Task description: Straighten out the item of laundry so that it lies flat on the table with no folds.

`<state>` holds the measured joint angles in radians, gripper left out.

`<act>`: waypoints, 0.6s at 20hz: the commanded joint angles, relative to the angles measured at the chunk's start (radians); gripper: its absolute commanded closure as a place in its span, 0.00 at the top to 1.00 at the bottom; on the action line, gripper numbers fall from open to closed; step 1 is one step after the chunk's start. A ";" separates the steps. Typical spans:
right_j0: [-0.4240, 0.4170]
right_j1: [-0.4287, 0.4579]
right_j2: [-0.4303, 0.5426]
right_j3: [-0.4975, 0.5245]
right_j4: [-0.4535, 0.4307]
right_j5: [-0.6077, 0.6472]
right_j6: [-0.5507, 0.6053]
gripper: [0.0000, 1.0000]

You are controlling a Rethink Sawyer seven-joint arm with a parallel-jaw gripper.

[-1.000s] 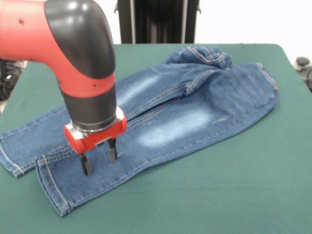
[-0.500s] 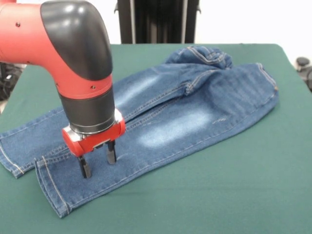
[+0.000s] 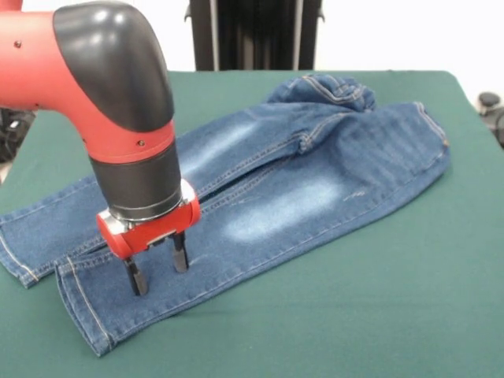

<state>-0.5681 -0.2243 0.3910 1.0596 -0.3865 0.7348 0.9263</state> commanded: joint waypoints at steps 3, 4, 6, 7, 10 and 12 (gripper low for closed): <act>-0.031 0.179 0.250 0.059 -0.096 -0.301 -0.208 1.00; -0.038 0.186 0.266 0.060 -0.102 -0.309 -0.215 1.00; -0.055 0.198 0.298 0.064 -0.113 -0.324 -0.238 1.00; -0.061 0.202 0.309 0.064 -0.121 -0.327 -0.245 1.00; -0.060 0.205 0.314 0.058 -0.130 -0.321 -0.233 1.00; -0.059 0.202 0.312 0.058 -0.137 -0.317 -0.220 1.00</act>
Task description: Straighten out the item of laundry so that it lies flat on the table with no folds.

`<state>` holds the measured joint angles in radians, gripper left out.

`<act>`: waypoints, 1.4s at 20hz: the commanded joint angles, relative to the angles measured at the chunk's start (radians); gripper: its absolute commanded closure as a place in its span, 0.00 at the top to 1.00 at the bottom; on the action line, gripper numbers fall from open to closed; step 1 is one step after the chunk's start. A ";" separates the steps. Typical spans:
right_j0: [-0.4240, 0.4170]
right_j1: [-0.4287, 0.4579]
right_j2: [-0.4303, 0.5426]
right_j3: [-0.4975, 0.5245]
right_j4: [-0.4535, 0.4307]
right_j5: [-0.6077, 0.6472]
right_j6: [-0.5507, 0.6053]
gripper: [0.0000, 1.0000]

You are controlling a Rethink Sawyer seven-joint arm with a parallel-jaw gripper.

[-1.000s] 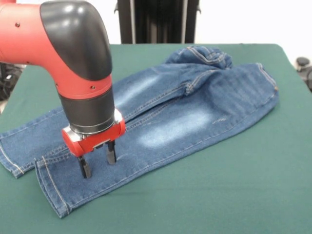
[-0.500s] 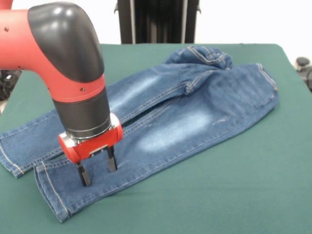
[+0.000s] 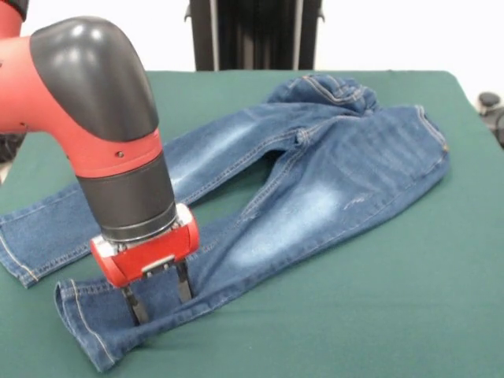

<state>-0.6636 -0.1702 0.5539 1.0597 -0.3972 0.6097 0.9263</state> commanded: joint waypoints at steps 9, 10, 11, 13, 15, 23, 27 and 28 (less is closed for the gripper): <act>0.033 0.148 0.160 0.049 -0.171 -0.166 -0.213 1.00; 0.037 0.145 0.153 0.046 -0.176 -0.157 -0.203 1.00; 0.041 0.139 0.148 0.046 -0.178 -0.150 -0.190 1.00; 0.046 0.134 0.140 0.042 -0.183 -0.144 -0.176 1.00; 0.068 0.115 0.107 0.034 -0.188 -0.114 -0.152 1.00; 0.163 0.022 -0.086 0.008 -0.209 -0.017 0.031 1.00; 0.192 -0.018 -0.163 0.009 -0.208 0.018 0.095 1.00; 0.194 -0.023 -0.171 0.014 -0.202 0.033 0.096 1.00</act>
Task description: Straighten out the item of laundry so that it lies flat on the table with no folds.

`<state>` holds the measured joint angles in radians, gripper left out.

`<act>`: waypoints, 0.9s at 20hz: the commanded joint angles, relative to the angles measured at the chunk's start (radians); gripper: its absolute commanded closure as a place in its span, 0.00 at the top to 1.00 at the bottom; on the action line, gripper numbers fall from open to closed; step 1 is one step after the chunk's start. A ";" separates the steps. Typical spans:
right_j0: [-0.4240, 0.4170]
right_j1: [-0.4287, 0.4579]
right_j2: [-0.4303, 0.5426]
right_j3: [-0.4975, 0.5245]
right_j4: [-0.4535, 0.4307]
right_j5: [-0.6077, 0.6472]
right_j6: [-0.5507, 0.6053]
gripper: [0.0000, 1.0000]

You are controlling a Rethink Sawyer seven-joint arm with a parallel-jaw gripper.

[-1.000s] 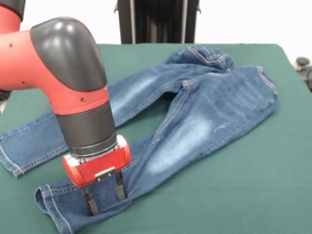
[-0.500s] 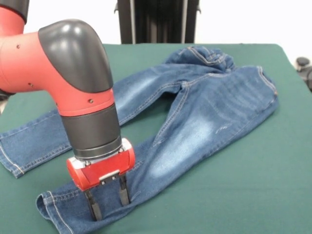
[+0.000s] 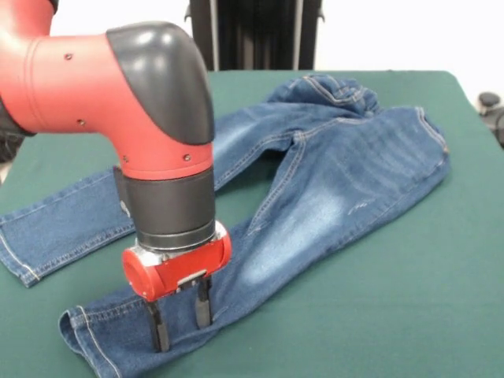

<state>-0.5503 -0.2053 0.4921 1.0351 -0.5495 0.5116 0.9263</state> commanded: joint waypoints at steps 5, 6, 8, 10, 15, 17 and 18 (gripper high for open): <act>0.100 0.008 -0.159 0.038 -0.020 0.172 0.120 1.00; 0.106 0.009 -0.176 0.035 -0.010 0.183 0.141 1.00; 0.110 0.008 -0.191 0.035 0.002 0.192 0.151 1.00; 0.112 0.005 -0.197 0.037 0.010 0.195 0.142 1.00; 0.120 0.005 -0.215 0.033 0.021 0.182 0.133 1.00; 0.127 0.010 -0.225 0.023 0.022 0.180 0.134 1.00; 0.130 0.010 -0.231 0.021 0.022 0.175 0.138 1.00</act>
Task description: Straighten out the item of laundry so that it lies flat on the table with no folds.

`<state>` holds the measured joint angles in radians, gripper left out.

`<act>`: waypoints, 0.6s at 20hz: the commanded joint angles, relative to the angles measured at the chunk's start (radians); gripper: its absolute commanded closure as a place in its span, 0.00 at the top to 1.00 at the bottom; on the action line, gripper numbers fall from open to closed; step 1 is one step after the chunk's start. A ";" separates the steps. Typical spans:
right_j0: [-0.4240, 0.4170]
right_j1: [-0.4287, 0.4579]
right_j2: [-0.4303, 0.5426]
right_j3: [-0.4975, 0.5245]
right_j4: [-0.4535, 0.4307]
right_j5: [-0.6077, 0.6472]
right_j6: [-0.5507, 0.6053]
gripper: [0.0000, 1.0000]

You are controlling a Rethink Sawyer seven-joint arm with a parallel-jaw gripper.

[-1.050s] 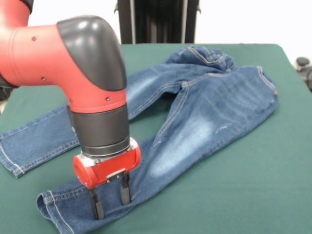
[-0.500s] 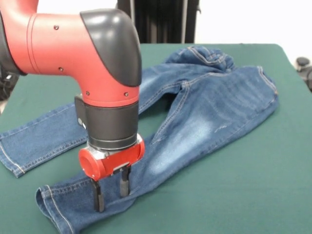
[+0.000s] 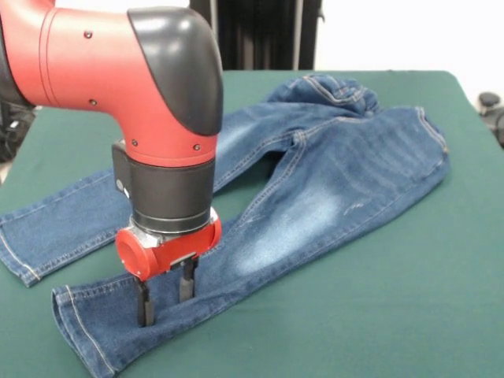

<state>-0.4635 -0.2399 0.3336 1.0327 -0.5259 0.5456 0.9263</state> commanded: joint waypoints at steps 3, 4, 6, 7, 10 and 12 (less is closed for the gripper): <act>0.048 0.047 -0.082 0.017 0.006 0.138 0.133 1.00; 0.048 0.048 -0.081 0.018 0.009 0.136 0.122 1.00; 0.050 0.049 -0.084 0.014 0.011 0.138 0.109 1.00; 0.050 0.048 -0.085 0.014 0.012 0.140 0.102 1.00; 0.053 0.044 -0.091 0.012 0.013 0.147 0.098 1.00; 0.055 0.041 -0.101 0.012 0.018 0.150 0.112 1.00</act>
<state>-0.4389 -0.2392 0.2842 1.0212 -0.5058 0.5513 0.9263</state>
